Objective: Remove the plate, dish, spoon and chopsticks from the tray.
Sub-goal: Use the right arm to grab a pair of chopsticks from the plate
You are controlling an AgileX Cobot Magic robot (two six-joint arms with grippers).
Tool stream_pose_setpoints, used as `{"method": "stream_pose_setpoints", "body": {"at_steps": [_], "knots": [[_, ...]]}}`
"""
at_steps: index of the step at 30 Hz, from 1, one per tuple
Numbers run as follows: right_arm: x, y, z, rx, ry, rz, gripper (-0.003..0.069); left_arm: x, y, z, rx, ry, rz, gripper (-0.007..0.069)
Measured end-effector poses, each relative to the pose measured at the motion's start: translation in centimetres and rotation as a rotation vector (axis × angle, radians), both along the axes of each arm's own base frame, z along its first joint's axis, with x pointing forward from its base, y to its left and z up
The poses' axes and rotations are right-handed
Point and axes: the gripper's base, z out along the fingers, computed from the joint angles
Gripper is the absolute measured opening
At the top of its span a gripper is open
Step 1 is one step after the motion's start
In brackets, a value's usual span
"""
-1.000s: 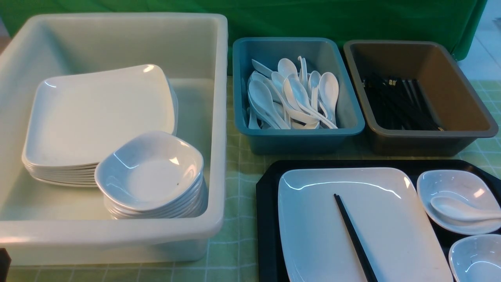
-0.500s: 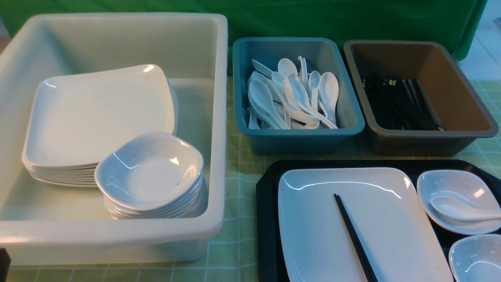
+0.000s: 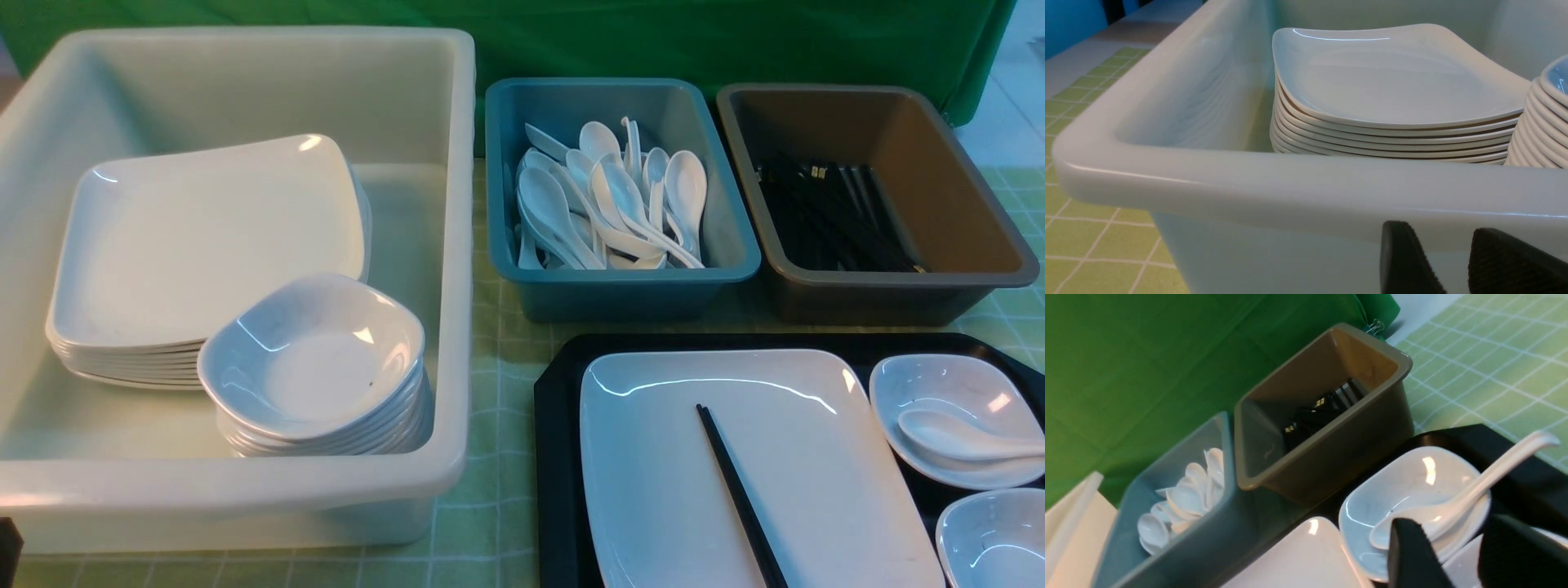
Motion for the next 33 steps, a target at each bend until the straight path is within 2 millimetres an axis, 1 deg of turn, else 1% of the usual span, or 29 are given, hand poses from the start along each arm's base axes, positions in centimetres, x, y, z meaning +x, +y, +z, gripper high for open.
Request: {"method": "stream_pose_setpoints", "body": {"at_steps": [7, 10, 11, 12, 13, 14, 15, 17, 19, 20, 21, 22, 24, 25, 27, 29, 30, 31, 32, 33], "knots": [[0.0, 0.0, 0.0, 0.021, -0.002, -0.001, 0.0238, 0.0, 0.0, 0.0, 0.000, 0.000, 0.000, 0.0223], [0.0, 0.0, 0.4, 0.009, -0.025, 0.002, 0.0195, 0.0, 0.0, 0.0, 0.000, 0.000, 0.000, 0.0223], [-0.1, 0.0, 1.2, -0.030, -0.048, 0.005, 0.0153, 0.0, 0.0, 0.0, 0.000, 0.000, 0.000, 0.0223], [-0.1, 0.0, 1.4, -0.037, -0.054, 0.005, 0.0153, 0.0, 0.0, 0.0, 0.000, 0.000, 0.000, 0.0223], [-0.4, 0.0, 2.9, -0.098, -0.094, 0.006, 0.0098, 0.0, 0.0, 0.0, 0.000, 0.000, 0.000, 0.0223], [-0.8, 0.1, 5.1, -0.172, -0.152, 0.004, 0.0053, 0.0, 0.0, 0.0, 0.000, 0.000, 0.000, 0.0223], [-1.2, 0.0, 6.6, -0.235, -0.178, -0.001, 0.0032, 0.0, 0.0, 0.0, 0.000, 0.000, 0.000, 0.0223], [-1.5, 0.0, 9.0, -0.360, -0.177, -0.011, 0.0017, 0.0, 0.0, 0.0, 0.000, 0.000, 0.000, 0.0223], [-1.4, -0.2, 10.8, -0.463, -0.093, -0.011, 0.0009, 0.0, 0.0, 0.0, 0.000, 0.000, 0.000, 0.0223], [-1.4, -0.2, 11.1, -0.471, -0.074, -0.011, 0.0009, 0.0, 0.0, 0.0, 0.000, 0.000, 0.000, 0.0223], [-0.8, -0.4, 11.4, -0.512, 0.056, 0.007, 0.0009, 0.0, 0.0, 0.0, 0.000, 0.000, 0.000, 0.0223], [-0.3, -0.5, 11.3, -0.531, 0.161, 0.026, 0.0009, 0.0, 0.0, 0.0, 0.000, 0.000, 0.000, 0.0223], [0.6, -0.6, 10.4, -0.542, 0.355, 0.073, 0.0009, 0.0, 0.0, 0.0, 0.000, 0.000, 0.000, 0.0223], [1.6, -0.6, 9.5, -0.542, 0.493, 0.120, 0.0009, 0.0, 0.0, 0.0, 0.000, 0.000, 0.000, 0.0223], [2.7, -0.4, 8.2, -0.555, 0.656, 0.213, 0.0010, 0.0, 0.0, 0.0, 0.000, 0.000, 0.000, 0.0223], [3.8, 0.1, 7.2, -0.548, 0.761, 0.308, 0.0013, 0.0, 0.0, 0.0, 0.000, 0.000, 0.000, 0.0223], [4.5, 0.5, 6.6, -0.547, 0.809, 0.389, 0.0018, 0.0, 0.0, 0.0, 0.000, 0.000, 0.000, 0.0223], [4.8, 0.5, 6.4, -0.555, 0.825, 0.412, 0.0019, 0.0, 0.0, 0.0, 0.000, 0.000, 0.000, 0.0223], [6.0, 1.3, 5.5, -0.520, 0.878, 0.533, 0.0031, 0.0, 0.0, 0.0, 0.000, 0.000, 0.000, 0.0223], [6.6, 1.8, 5.0, -0.498, 0.891, 0.608, 0.0042, 0.0, 0.0, 0.0, 0.000, 0.000, 0.000, 0.0223]]}}
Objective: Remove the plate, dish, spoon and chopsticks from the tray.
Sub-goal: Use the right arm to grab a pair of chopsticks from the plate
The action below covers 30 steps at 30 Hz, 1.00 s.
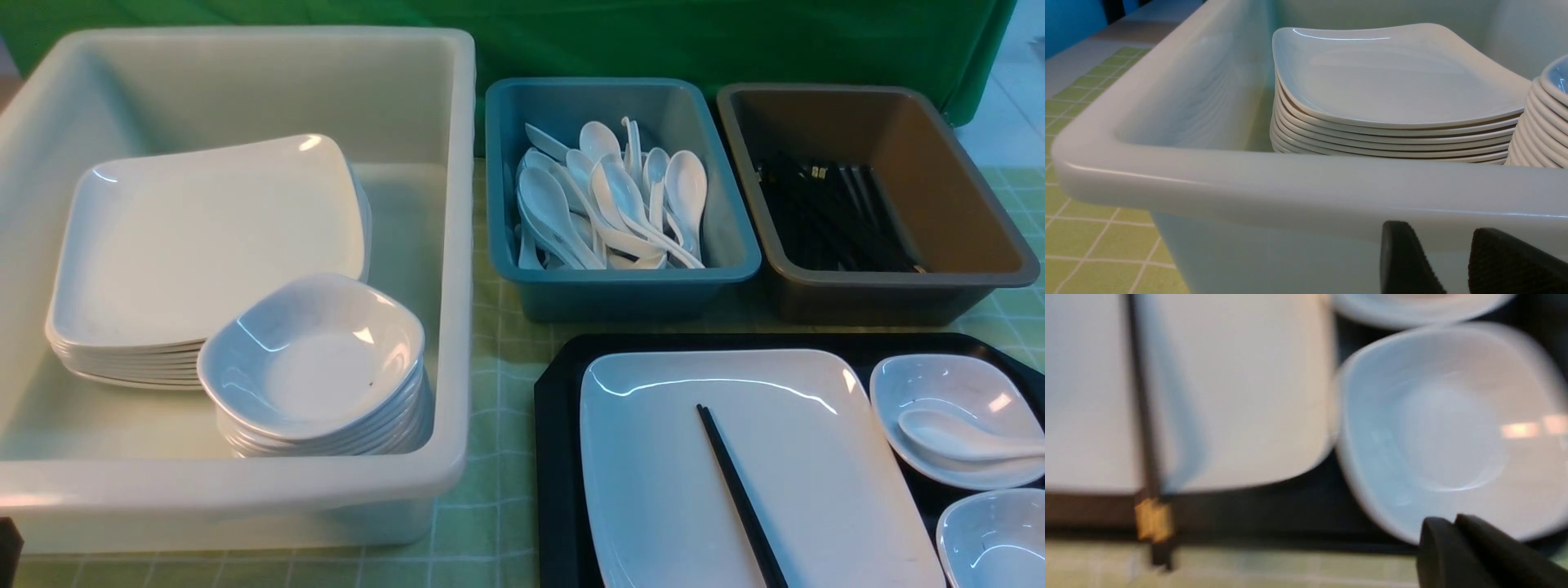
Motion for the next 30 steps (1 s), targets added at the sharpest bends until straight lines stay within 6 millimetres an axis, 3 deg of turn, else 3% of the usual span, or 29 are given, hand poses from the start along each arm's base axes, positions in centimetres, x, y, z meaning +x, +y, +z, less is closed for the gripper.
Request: {"method": "stream_pose_setpoints", "body": {"at_steps": [8, 14, 18, 22, 24, 30], "knots": [[3.5, 1.7, -3.4, 0.134, 0.217, 0.169, 0.0168, 0.0, 0.0, 0.0, 0.000, 0.000, 0.000, 0.0223], [5.6, 4.0, -2.9, 0.086, 0.242, 0.283, 0.0199, 0.0, 0.0, 0.0, 0.000, 0.000, 0.000, 0.0223], [7.6, 7.2, -0.9, -0.085, 0.194, 0.371, 0.0272, 0.0, 0.0, 0.0, 0.000, 0.000, 0.000, 0.0223], [8.7, 9.7, -0.3, -0.164, 0.170, 0.413, 0.0344, 0.0, 0.0, 0.0, 0.000, 0.000, 0.000, 0.0223], [9.2, 12.1, -0.5, -0.183, 0.175, 0.453, 0.0368, 0.0, 0.0, 0.0, 0.000, 0.000, 0.000, 0.0223], [9.7, 15.6, -3.0, -0.211, 0.262, 0.492, 0.0376, 0.0, 0.0, 0.0, 0.000, 0.000, 0.000, 0.0223]]}}
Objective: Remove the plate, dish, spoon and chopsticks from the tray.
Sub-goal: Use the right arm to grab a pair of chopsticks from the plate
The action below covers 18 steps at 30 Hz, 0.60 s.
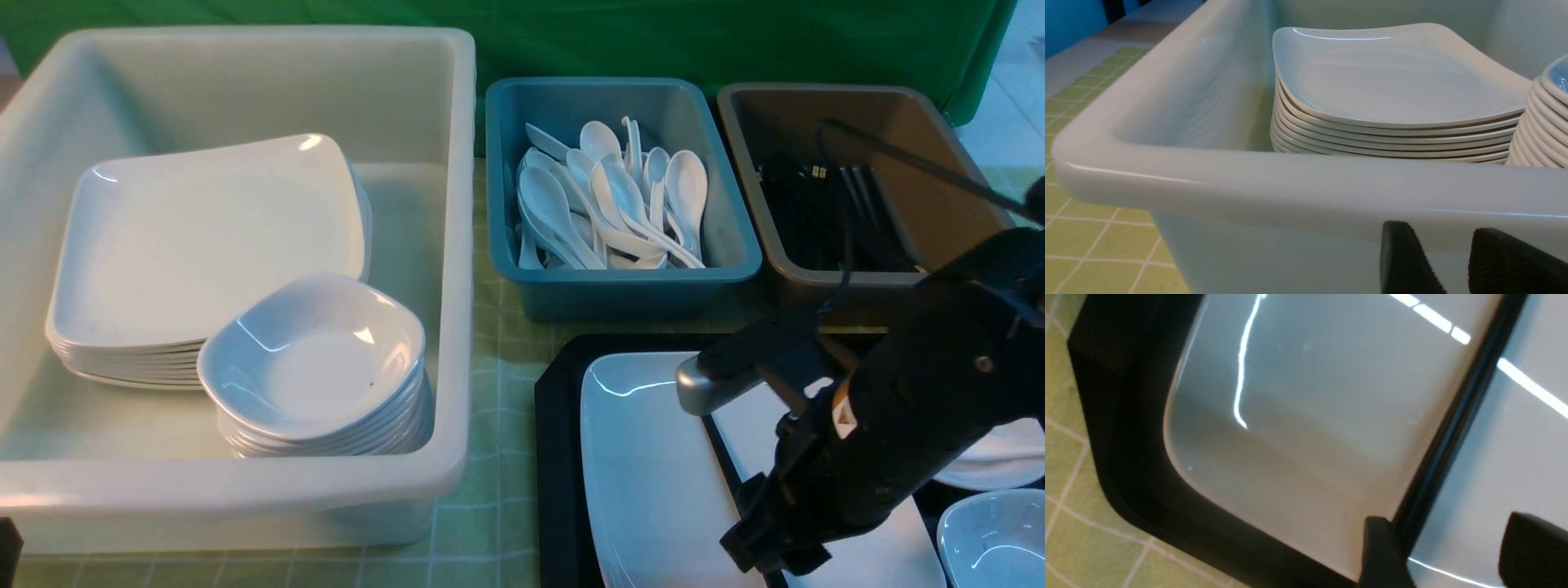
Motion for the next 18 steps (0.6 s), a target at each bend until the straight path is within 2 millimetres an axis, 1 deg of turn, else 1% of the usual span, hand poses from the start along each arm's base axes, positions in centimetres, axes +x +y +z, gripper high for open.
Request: {"method": "stream_pose_setpoints", "body": {"at_steps": [2, 6, 10, 12, 16, 18], "knots": [[0.2, 0.3, -0.9, -0.022, 0.025, -0.002, 0.0376, 0.0, 0.0, 0.0, 0.000, 0.000, 0.000, 0.0223], [0.8, 0.2, -2.5, -0.091, 0.040, -0.018, 0.0376, 0.0, 0.0, 0.0, 0.000, 0.000, 0.000, 0.0223], [1.2, 0.4, -3.6, -0.114, 0.051, -0.029, 0.0376, 0.0, 0.0, 0.0, 0.000, 0.000, 0.000, 0.0223], [1.3, 0.4, -3.8, -0.116, 0.051, -0.029, 0.0376, 0.0, 0.0, 0.0, 0.000, 0.000, 0.000, 0.0223], [1.3, 0.5, -4.0, -0.114, 0.053, -0.030, 0.0334, 0.0, 0.0, 0.0, 0.000, 0.000, 0.000, 0.0223], [1.3, 0.5, -4.0, -0.109, 0.061, -0.037, 0.0274, 0.0, 0.0, 0.0, 0.000, 0.000, 0.000, 0.0223]]}}
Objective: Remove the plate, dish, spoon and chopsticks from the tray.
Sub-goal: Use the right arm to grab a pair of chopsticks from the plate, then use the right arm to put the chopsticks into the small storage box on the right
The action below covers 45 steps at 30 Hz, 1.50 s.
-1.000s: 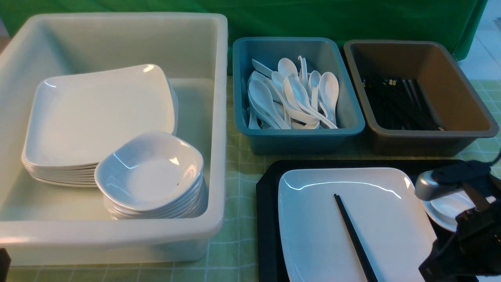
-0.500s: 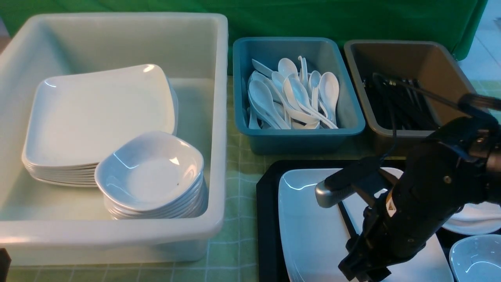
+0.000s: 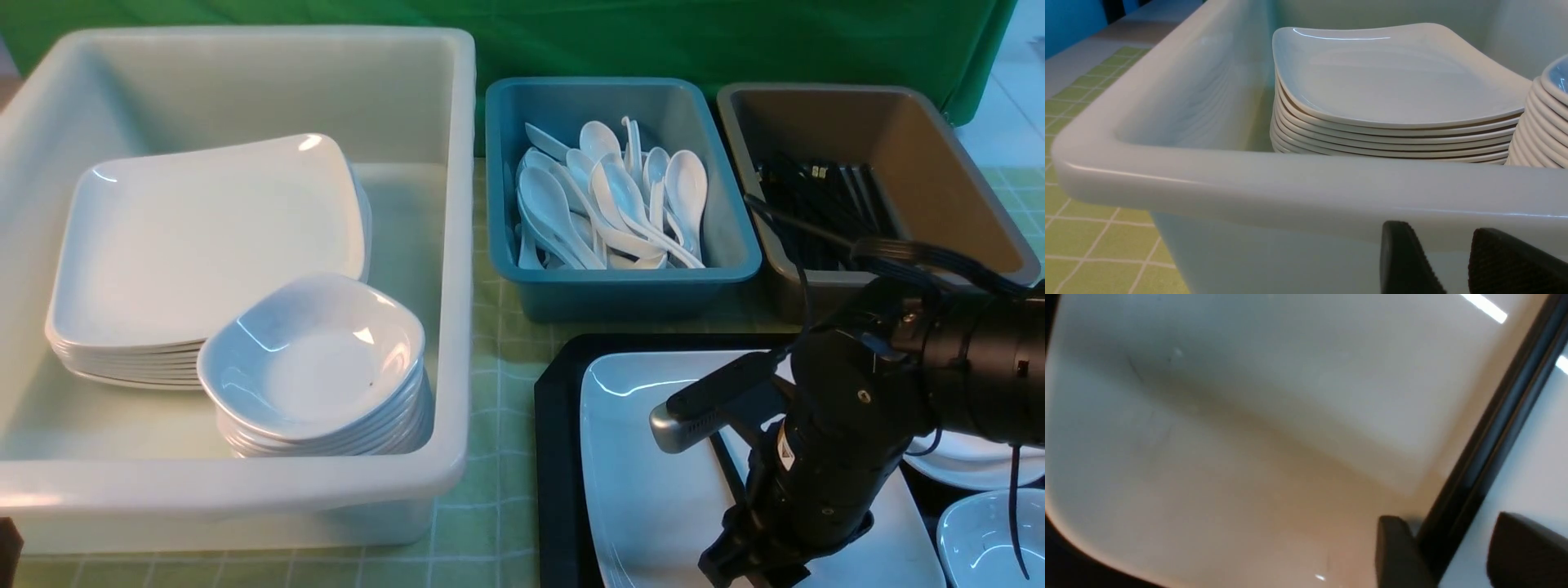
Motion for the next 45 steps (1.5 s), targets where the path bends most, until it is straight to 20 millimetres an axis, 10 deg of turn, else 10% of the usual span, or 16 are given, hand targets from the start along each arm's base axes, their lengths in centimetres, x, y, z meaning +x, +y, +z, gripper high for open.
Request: {"method": "stream_pose_setpoints", "body": {"at_steps": [21, 36, 45], "knots": [[0.0, 0.2, -0.8, -0.011, 0.042, -0.010, 0.0104, 0.0, 0.0, 0.0, 0.000, 0.000, 0.000, 0.0223], [-3.0, -2.8, 9.2, 0.138, -0.218, 0.025, 0.0104, 0.0, 0.0, 0.0, 0.000, 0.000, 0.000, 0.0223], [1.5, -6.9, 13.6, 0.236, -0.515, -0.163, 0.0104, 0.0, 0.0, 0.0, 0.000, 0.000, 0.000, 0.0223]]}}
